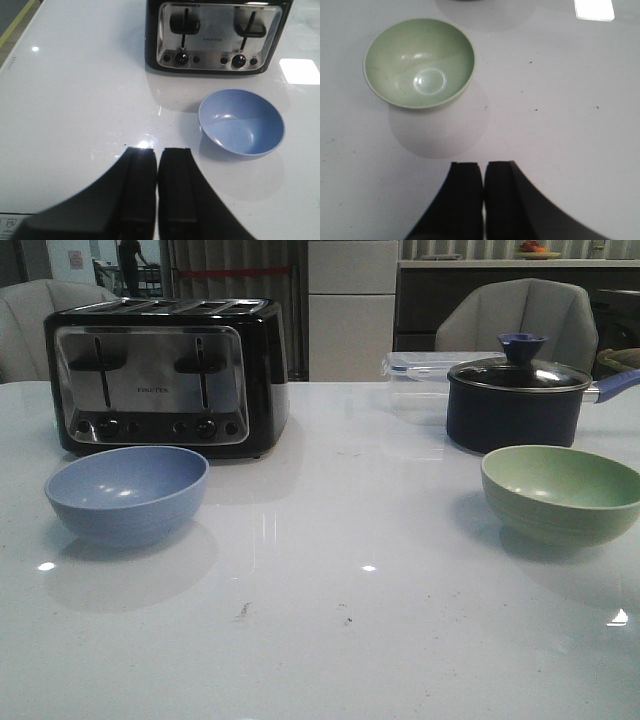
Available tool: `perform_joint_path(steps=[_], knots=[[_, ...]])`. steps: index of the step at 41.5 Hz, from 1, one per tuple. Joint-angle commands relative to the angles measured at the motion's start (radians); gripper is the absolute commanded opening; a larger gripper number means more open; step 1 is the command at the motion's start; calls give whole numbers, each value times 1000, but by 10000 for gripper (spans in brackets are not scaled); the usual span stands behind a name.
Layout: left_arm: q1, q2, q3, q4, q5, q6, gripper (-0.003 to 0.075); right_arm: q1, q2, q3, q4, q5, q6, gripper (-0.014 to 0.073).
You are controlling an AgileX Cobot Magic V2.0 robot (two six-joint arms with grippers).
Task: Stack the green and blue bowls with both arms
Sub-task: 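Lower the right gripper onto the rim of the pale green bowl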
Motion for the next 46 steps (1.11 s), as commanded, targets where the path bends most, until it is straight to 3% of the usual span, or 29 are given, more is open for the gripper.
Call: perform_joint_path(steps=[1,4,7,19,38,46], knots=[[1,25,-27,15,-68,0,366,-5,43,-37,-11,-76,-5,386],[1,32,-27,15,-68,0,468,-5,79,-37,-11,-90,-5,510],[1,41,-27,15,-68,0,492,-5,121,-37,-10,-113,-4,570],[1,47,-27,16,-68,0,445,-8,357,-159,39,-151,22,573],[1,47,-27,16,-68,0,421,-8,858,-548,60,38,-10,570],[1,47,-27,16,-68,0,421,-8,984,-668,60,105,-36,569]])
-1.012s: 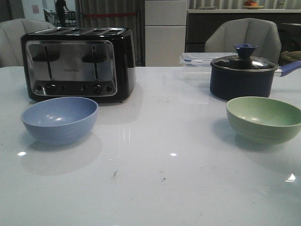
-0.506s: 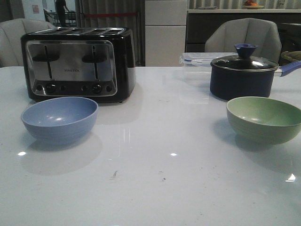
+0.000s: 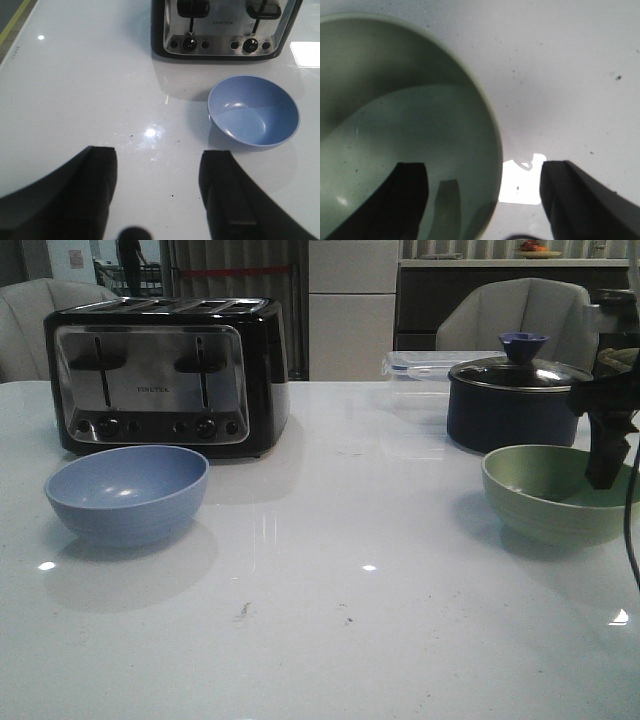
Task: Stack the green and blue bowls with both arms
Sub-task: 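Lower the right gripper onto the rim of the pale green bowl, then lift the green bowl with the right gripper and carry it toward the center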
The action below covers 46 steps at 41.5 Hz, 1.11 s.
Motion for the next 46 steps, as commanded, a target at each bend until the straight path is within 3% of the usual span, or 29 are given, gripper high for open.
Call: perform_joint_path(steps=[1,14,26,34,46], knots=[[1,6,-27,-1,-68,0,421,-8,2,-74,6,16,-32,566],[1,6,-27,-1,-68,0,421,-8,35,-115,5,38,-32,274],[1,6,-27,-1,-68,0,421,-5,5,-116,6,45,-32,76],[1,6,-27,-1,-68,0,421,35,-83,-152,15,86,-32,52],[1,6,-27,-1,-68,0,421,240,-138,-248,110,180,-32,52]])
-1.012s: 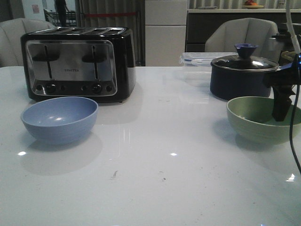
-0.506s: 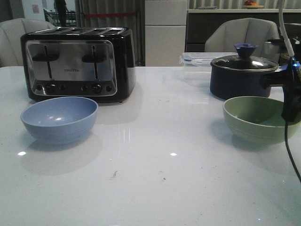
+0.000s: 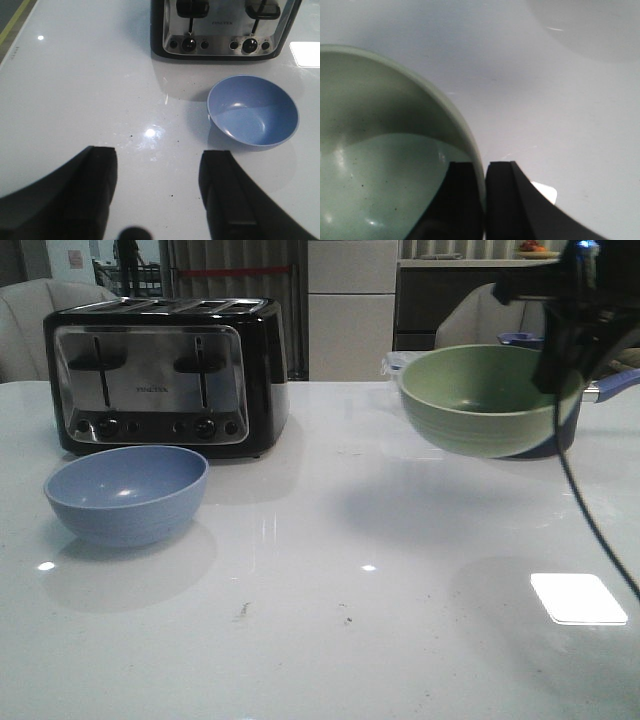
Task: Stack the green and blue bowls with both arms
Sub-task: 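Lift the green bowl with the right gripper and carry it toward the center, then set the green bowl down, open and raise the right gripper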
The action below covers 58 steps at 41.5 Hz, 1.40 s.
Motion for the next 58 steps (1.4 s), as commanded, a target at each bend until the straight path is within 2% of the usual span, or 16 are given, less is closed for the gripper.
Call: perform_joint_path(steps=[1,15,23,26,37,40,46,58], knots=[[1,6,-27,-1,-68,0,421,81,-49,-40,33,-24,-9,52],[1,6,-27,-1,-68,0,421,281,73,-40,54,-71,-9,52],[1,6,-27,-1,-68,0,421,322,165,-40,65,-117,-9,53],[1,6,-27,-1,-68,0,421,322,189,-40,65,-126,-9,79],[1,6,-27,-1,-68,0,421,322,213,-46,41,-148,-9,404],[1,6,-27,-1,-68,0,421,322,196,-48,29,-153,-9,439],[1,6,-27,-1,-68,0,421,322,104,-25,23,-194,-31,433],[1,6,-27,-1,-68,0,421,324,-262,231,-5,-322,-67,433]])
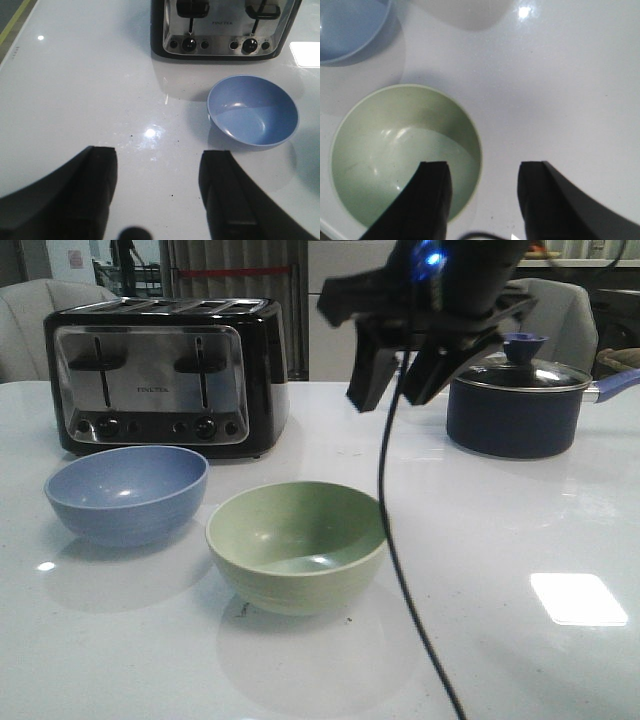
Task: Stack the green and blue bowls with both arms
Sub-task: 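Set the green bowl down, open and raise the right gripper, then lower the left gripper onto the rim of the light blue bowl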
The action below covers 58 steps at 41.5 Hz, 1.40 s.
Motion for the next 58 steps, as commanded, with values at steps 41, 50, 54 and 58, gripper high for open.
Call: perform_joint_path(steps=[41,50,54,58], knots=[[-185,517,-165,-75,-72,21,604,1,-595,464,-66,-61,-16,433],[-185,760,-288,-78,-73,21,603,1,-595,464,-66,-61,-16,433],[-185,852,-345,-78,-85,21,603,1,-595,464,-66,-61,-16,433],[-185,925,-390,-78,-116,21,603,1,-595,464,-66,-61,-16,433]])
